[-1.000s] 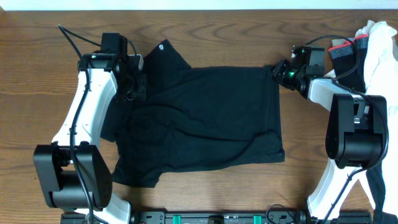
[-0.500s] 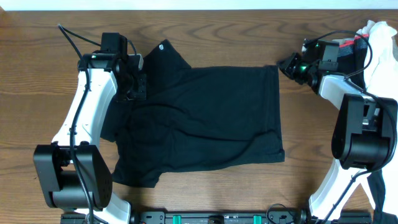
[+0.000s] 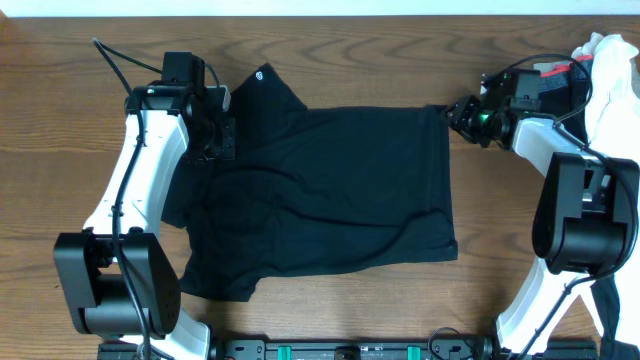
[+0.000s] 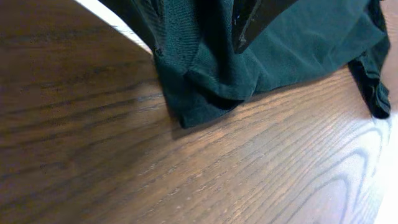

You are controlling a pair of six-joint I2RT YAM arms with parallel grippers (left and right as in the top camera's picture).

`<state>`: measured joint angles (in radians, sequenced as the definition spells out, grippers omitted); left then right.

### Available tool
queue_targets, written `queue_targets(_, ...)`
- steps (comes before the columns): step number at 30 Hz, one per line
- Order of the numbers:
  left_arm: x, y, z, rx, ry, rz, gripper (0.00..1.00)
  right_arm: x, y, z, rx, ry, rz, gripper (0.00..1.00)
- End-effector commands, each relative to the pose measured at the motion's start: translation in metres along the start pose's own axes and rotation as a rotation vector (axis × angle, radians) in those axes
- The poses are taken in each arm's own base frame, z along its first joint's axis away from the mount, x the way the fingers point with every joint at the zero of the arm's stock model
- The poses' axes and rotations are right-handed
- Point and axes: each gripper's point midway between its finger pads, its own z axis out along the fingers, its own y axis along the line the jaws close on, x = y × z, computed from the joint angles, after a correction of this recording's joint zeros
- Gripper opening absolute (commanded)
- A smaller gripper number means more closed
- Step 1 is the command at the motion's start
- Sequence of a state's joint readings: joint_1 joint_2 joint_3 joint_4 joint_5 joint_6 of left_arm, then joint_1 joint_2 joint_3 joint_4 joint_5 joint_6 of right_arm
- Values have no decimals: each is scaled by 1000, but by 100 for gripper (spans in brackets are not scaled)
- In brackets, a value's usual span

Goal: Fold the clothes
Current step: 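Pull the top-right corner rightward with the right gripper to flatten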

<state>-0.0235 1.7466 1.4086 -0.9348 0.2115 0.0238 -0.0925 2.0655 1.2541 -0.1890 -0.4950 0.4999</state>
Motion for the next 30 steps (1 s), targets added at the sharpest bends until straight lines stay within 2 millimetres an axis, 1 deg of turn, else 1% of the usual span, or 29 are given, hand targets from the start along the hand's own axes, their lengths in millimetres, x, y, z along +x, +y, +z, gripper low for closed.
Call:
queue_targets(1, -1, -4, -5, 14, -14, 12, 46, -3, 11, -1, 8, -22, -73, 29)
queue_targets(5, -1, -3, -5, 14, -14, 12, 46, 4, 9, 7, 23, -6, -77, 27)
queue_targets(11, -1, -3, -5, 14, -14, 12, 46, 10, -5, 20, 52, 11, -54, 28)
queue_targets(14, -1, -3, -5, 14, -14, 12, 46, 7, 0, 24, 18, 2, -57, 26)
queue_targets(18, -1, -3, -5, 14, -14, 12, 46, -2, 16, 23, -57, -30, -86, 22)
queue_targets(21, -1, -3, -5, 14, -14, 12, 46, -8, 23, 22, -87, -48, -80, 21)
queue_targets(27, -1, -3, -5, 14, -14, 12, 46, -4, 18, 23, -68, -35, -64, 17)
queue_targets(30, -1, -3, -5, 14, -14, 12, 46, 3, 10, 23, -34, -8, -43, 21)
